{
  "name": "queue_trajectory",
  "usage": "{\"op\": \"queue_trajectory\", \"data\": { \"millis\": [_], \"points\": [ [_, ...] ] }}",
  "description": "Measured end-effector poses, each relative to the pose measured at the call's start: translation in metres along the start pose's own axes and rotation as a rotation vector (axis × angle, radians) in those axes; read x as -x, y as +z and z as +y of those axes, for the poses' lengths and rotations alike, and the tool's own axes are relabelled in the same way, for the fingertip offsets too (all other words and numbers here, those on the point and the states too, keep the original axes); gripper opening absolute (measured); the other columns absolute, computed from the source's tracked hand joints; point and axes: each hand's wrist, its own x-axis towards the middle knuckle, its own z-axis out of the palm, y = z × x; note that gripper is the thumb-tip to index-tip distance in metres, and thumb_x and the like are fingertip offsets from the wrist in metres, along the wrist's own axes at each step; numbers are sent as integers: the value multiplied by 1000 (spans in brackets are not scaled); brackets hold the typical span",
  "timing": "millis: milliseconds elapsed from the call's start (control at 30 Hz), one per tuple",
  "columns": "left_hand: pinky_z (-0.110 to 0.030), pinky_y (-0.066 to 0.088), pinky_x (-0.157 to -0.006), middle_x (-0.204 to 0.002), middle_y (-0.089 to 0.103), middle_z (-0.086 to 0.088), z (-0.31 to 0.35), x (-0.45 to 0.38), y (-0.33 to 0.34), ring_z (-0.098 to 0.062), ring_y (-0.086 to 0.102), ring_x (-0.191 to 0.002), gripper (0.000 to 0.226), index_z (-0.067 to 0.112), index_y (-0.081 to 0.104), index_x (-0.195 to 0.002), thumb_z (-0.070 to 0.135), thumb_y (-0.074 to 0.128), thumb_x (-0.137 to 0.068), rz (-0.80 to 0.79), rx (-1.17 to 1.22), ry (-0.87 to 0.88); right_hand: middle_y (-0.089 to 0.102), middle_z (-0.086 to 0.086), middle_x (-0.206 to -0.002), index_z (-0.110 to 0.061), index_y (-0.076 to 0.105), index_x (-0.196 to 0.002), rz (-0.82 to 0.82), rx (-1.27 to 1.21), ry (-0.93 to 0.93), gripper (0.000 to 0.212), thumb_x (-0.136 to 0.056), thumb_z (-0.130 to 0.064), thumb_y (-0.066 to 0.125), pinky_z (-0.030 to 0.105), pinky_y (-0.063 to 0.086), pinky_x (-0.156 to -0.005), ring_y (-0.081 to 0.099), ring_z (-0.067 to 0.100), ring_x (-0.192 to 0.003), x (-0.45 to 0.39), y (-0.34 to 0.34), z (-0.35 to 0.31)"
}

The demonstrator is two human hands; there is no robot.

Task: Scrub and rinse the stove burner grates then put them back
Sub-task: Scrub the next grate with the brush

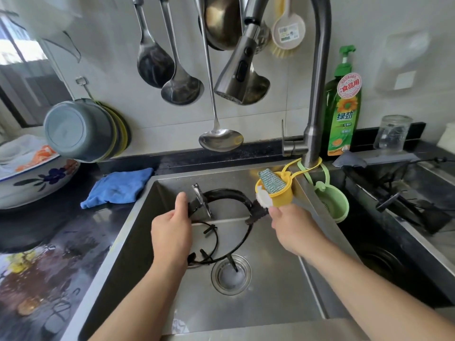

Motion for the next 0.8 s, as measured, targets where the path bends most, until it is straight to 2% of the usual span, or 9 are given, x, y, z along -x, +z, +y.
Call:
{"op": "queue_trajectory", "data": {
  "millis": [67,167,267,333,400,467,567,667,800],
  "points": [
    [-34,28,-58,-57,32,-3,-2,-5,-3,-18,31,-55,59,16,33,-57,54,57,-95,26,-21,-46,64,6,-97,-14,66,-98,-11,-127,28,44,-107,-42,32,35,47,-77,60,29,-90,-4,-3,7],
    [-34,28,-60,-57,33,-2,-7,-12,-5,-20,32,-57,58,19,32,-56,56,58,-92,35,-77,-117,59,-3,-82,-15,65,-91,-12,-261,-21,45,-106,-43,33,30,40,-64,56,18,-75,-1,-6,7],
    [-34,29,-60,-60,37,-3,-12,-18,-6,-21,34,-57,53,16,39,-62,56,58,-91,1,-108,-171,57,1,-72,-8,64,-92,2,-297,-102,47,-104,-47,41,31,34,-60,48,17,-64,1,-2,4],
    [-33,31,-59,-62,40,-5,-14,-22,-4,-21,36,-57,49,15,45,-67,55,57,-92,-36,-94,-207,62,-2,-74,-14,66,-89,63,-366,-111,43,-105,-44,40,31,41,-63,53,15,-65,1,-2,2],
    [-32,33,-57,-64,43,-7,-17,-22,0,-21,37,-55,48,14,50,-70,56,56,-93,-93,-61,-256,62,-6,-84,-23,68,-87,176,-431,-112,42,-106,-42,37,34,46,-74,60,15,-77,0,-4,2],
    [-33,33,-57,-60,42,-5,-23,-23,1,-21,37,-52,51,14,49,-67,56,54,-95,-145,-35,-309,60,-3,-93,-26,70,-89,279,-395,-135,38,-105,-41,40,37,47,-78,58,16,-84,-5,-7,1],
    [-35,34,-60,-52,40,-3,-25,-27,3,-23,38,-51,55,15,43,-60,54,52,-98,-156,-72,-297,63,1,-78,-14,72,-96,351,-412,-202,28,-101,-36,55,33,44,-69,57,18,-74,-29,-25,-10],
    [-35,37,-60,-46,39,4,-25,-29,4,-25,40,-52,58,16,40,-57,56,49,-97,-161,-137,-223,69,-7,-80,-17,76,-98,465,-387,-328,10,-95,-21,67,29,49,-72,65,15,-80,-63,-43,-32],
    [-34,38,-60,-45,41,4,-29,-27,6,-26,42,-52,62,16,42,-53,59,48,-97,-201,-176,-223,67,-3,-72,-15,72,-84,390,-129,-369,15,-92,-26,69,34,49,-69,62,20,-74,-104,-30,-37]
  ]
}}
